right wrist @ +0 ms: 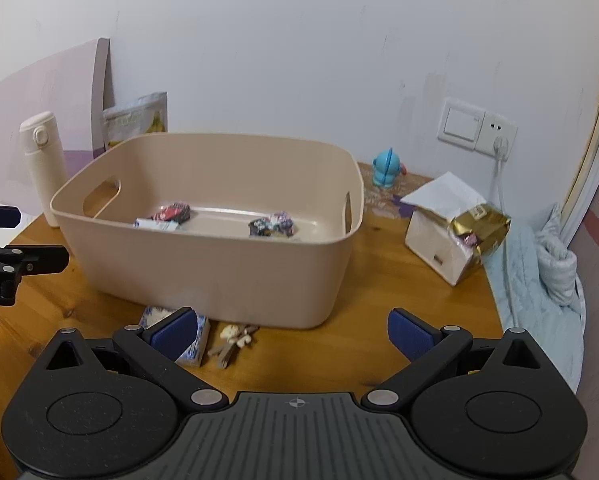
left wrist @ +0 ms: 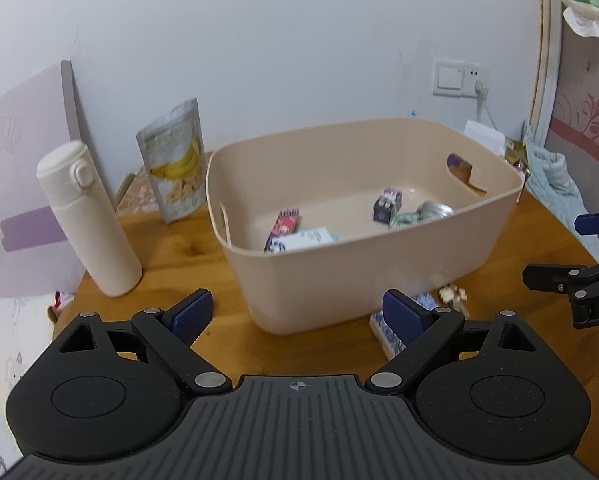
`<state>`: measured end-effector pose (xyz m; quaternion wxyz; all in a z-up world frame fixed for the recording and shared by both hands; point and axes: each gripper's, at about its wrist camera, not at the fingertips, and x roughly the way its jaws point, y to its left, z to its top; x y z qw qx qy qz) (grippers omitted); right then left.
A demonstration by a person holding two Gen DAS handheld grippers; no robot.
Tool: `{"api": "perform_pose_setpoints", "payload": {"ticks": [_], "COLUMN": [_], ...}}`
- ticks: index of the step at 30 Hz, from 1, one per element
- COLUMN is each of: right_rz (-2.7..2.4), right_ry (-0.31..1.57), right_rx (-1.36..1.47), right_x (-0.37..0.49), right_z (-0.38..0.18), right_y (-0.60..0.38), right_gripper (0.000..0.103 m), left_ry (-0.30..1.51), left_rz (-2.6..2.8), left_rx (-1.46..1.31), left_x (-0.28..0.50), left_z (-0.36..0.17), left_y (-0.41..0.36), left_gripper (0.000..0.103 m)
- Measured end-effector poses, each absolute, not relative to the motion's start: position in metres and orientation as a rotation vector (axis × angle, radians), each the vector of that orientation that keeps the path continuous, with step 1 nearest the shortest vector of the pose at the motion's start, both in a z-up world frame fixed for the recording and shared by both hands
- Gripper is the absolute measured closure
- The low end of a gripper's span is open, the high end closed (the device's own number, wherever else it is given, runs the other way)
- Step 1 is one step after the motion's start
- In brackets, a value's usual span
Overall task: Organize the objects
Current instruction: 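Withdraw both tools from the bin toward the patterned box and figurine, then approach the blue-and-white patterned box with the left tool while the right tool approaches the figurine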
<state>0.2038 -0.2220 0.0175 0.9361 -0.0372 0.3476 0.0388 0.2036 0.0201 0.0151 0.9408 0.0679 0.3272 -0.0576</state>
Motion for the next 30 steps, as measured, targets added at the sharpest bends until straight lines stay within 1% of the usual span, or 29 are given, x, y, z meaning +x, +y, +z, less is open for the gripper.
{"api": "perform_pose_setpoints", "payload": {"ticks": [17, 30], "right_rz": [0.079, 0.079], "right_ry": [0.799, 0.867], "right_rx": [-0.065, -0.042], "right_x": [0.196, 0.205], "right_z": [-0.020, -0.055], "right_y": [-0.221, -0.225], "right_gripper": [0.000, 0.000], "left_ry": [0.793, 0.856], "left_rz": [-0.144, -0.167], "left_rx": [0.148, 0.109], "left_x": [0.205, 0.219], "left_z": [-0.036, -0.061], "left_y": [0.009, -0.011], "left_gripper": [0.010, 0.010]}}
